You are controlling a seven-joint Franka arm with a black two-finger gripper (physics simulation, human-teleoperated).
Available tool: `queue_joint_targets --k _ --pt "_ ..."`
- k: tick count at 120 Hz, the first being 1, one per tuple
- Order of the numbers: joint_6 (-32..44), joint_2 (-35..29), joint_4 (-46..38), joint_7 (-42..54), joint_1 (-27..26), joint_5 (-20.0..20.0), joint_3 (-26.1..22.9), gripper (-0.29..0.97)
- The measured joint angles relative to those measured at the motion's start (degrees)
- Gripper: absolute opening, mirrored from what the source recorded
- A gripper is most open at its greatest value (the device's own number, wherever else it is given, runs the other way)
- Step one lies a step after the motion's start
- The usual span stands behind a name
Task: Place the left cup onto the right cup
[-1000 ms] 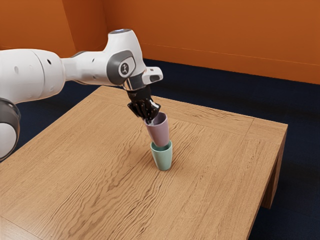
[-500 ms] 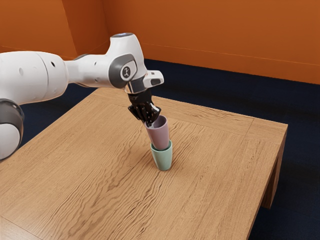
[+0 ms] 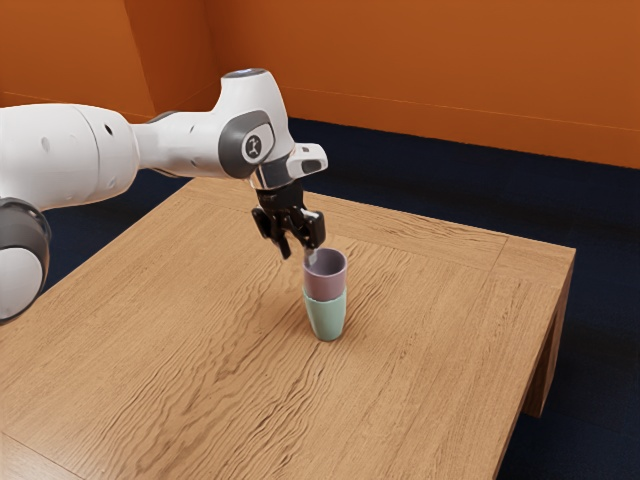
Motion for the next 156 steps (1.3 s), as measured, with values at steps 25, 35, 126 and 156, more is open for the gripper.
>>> queue_joint_targets --k 25,35,126,156 --pt "-0.1 -1.0 0.0 0.2 0.0 0.0 0.0 0.58" --pt "-0.2 -2.0 -0.1 0.2 0.0 0.0 0.0 0.61" --pt "-8.0 -14.9 -2.6 1.6 0.8 6.3 2.3 0.68" --pt "-10.1 -17.8 -2.2 3.7 1.0 7.1 2.8 0.68"
